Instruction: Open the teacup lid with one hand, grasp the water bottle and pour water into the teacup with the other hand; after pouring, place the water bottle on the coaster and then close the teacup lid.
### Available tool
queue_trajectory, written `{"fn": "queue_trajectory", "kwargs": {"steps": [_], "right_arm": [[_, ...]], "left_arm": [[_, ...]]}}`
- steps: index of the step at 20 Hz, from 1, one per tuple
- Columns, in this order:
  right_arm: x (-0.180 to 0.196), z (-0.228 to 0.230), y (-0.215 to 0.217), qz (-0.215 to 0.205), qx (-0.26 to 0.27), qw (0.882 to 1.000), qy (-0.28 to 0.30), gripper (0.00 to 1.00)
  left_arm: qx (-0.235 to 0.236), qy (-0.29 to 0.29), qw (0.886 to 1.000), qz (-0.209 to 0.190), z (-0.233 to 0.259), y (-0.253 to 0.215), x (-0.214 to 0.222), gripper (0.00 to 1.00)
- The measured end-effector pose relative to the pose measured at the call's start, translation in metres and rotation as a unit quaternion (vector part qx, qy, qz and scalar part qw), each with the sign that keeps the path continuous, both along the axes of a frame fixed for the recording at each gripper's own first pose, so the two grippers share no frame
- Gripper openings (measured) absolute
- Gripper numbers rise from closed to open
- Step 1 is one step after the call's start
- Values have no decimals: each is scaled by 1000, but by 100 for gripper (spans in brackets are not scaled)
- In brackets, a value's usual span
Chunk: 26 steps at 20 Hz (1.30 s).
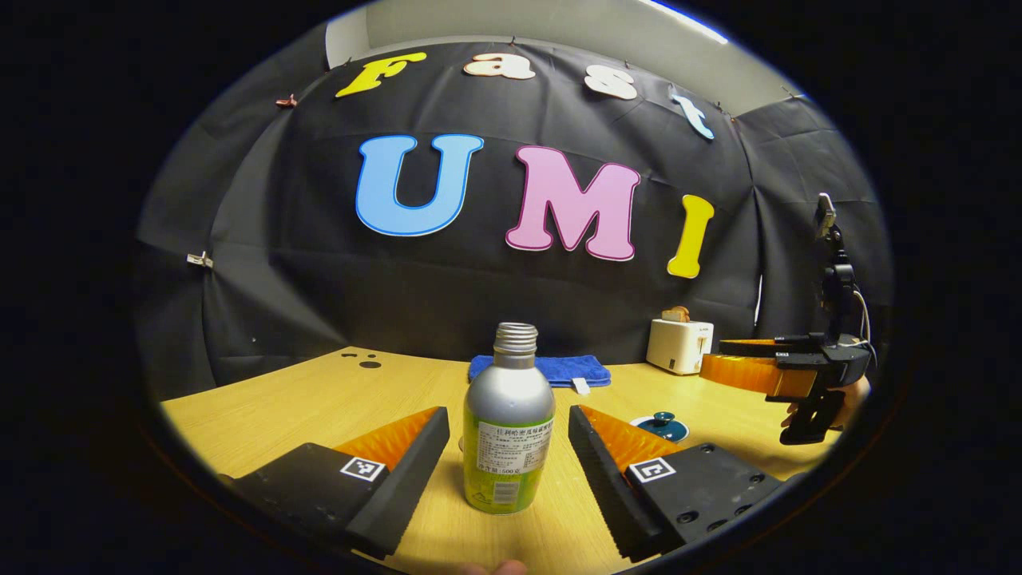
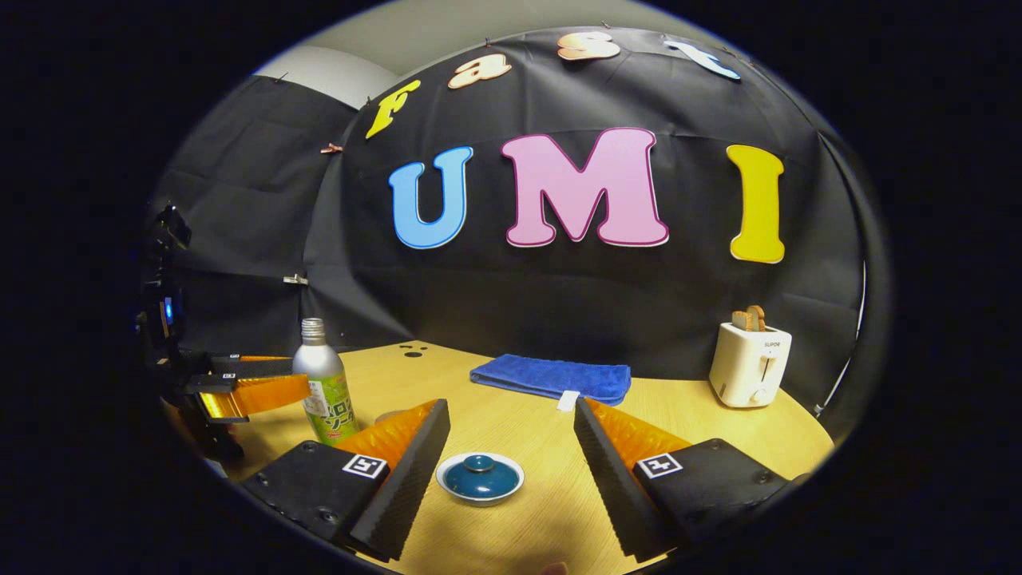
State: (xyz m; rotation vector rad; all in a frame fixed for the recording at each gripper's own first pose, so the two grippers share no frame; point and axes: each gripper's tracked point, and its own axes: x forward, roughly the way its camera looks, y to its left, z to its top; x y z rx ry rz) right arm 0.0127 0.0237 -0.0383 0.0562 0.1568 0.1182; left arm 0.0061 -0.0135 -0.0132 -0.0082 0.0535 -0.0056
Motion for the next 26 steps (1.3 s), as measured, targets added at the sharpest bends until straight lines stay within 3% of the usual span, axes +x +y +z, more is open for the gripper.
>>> {"fn": "queue_trajectory", "kwargs": {"steps": [7,17,18,22,26], "right_arm": [[5,-10,9,15,-7,1000,15,96],[22,-63,35,57,-15,994,97,86],[23,-66,36,58,-11,993,103,80],[28,-79,40,61,-10,991,122,72],[28,-89,41,62,-7,988,138,48]], "left_arm": [[-1,0,1000,-2,-1,-2,3,95],[-9,-1,1000,-7,-4,-2,5,95],[-8,0,1000,-6,-5,-1,4,95],[-15,1,1000,-3,-8,4,6,95],[-22,6,1000,-4,-13,4,5,95]]}}
